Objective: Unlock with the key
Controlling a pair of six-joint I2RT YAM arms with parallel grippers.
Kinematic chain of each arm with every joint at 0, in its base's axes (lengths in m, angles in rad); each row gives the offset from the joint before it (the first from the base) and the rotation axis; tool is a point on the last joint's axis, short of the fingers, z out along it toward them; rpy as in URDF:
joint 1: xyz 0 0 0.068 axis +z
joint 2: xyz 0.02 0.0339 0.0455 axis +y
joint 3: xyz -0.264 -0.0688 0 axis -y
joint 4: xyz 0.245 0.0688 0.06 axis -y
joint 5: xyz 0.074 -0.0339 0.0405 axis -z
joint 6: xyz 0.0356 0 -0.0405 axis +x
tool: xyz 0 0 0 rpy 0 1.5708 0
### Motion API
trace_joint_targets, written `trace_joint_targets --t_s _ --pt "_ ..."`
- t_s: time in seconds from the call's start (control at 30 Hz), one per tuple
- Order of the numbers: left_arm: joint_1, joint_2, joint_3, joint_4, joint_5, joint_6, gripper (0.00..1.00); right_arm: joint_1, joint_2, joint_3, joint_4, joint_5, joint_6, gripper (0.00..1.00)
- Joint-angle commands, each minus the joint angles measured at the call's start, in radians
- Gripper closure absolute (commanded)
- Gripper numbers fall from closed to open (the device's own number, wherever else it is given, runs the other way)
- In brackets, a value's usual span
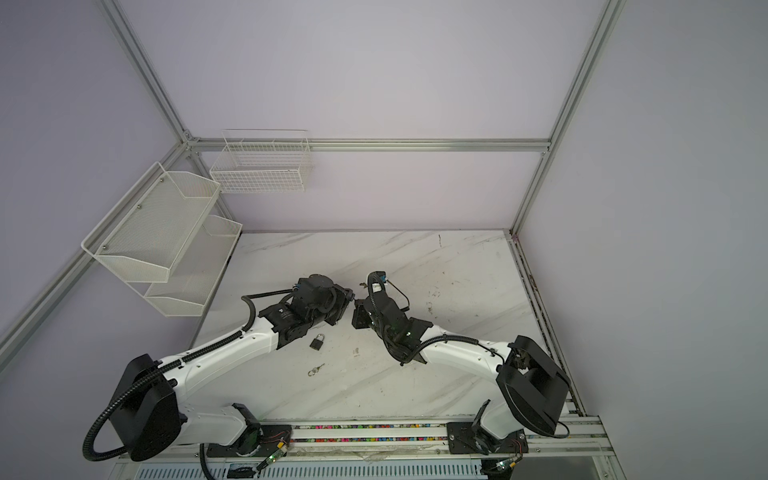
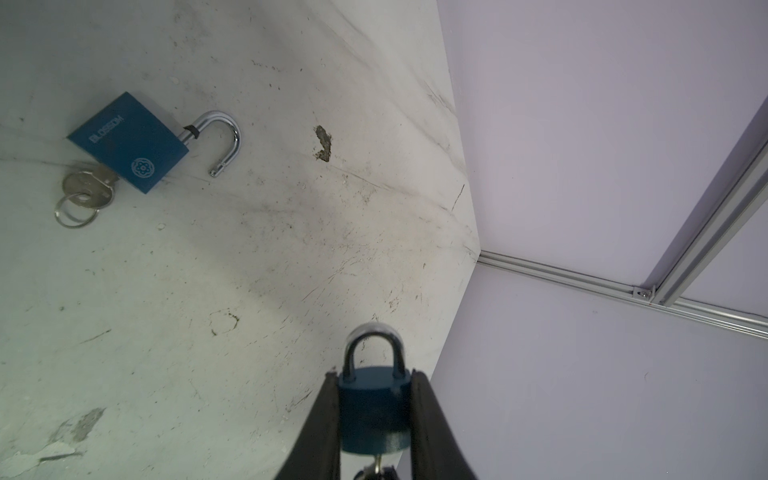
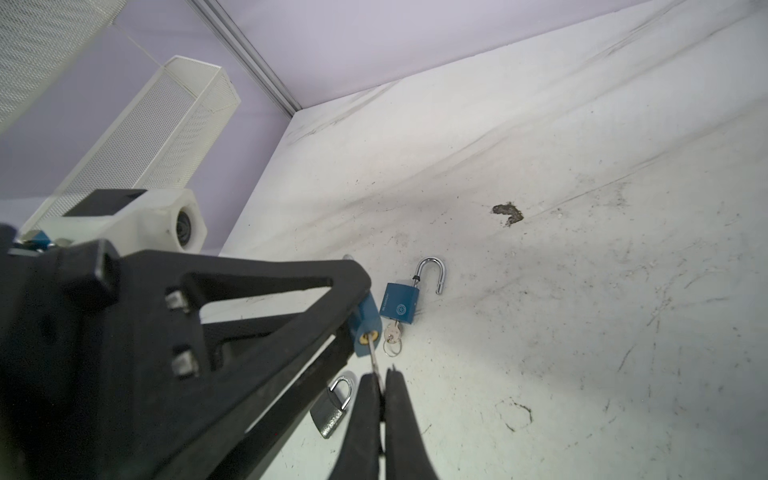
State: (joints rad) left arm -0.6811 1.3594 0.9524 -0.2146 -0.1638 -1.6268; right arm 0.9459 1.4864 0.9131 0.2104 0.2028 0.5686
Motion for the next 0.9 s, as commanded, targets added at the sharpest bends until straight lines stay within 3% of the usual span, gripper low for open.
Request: trace_joint_targets --t_s 0.0,0.43,0.6,0.73,0.87 --pt "-0.006 -0.008 0.048 -0.019 0.026 0.028 1.00 -0.008 0.023 0.045 -0.045 0.096 -0.054 1.00" --pt "-0.020 -0.029 0.046 0.000 0.045 -0.030 1.00 -0.009 0.020 0.091 -0.069 0.160 -0.104 1.00" --pt "-0.024 -0.037 0.048 0.040 0.057 -0.046 1.00 -0.008 0.043 0.080 -0.009 0.050 -0.053 1.00" --pt "-0.038 -0.038 0.070 0.041 0.058 -0.024 1.00 -0.017 0.044 0.065 0.110 -0.142 0.089 1.00" --pt "-0.047 -0.048 0.072 0.037 0.036 0.000 1.00 -0.022 0.040 0.074 0.151 -0.175 0.148 1.00"
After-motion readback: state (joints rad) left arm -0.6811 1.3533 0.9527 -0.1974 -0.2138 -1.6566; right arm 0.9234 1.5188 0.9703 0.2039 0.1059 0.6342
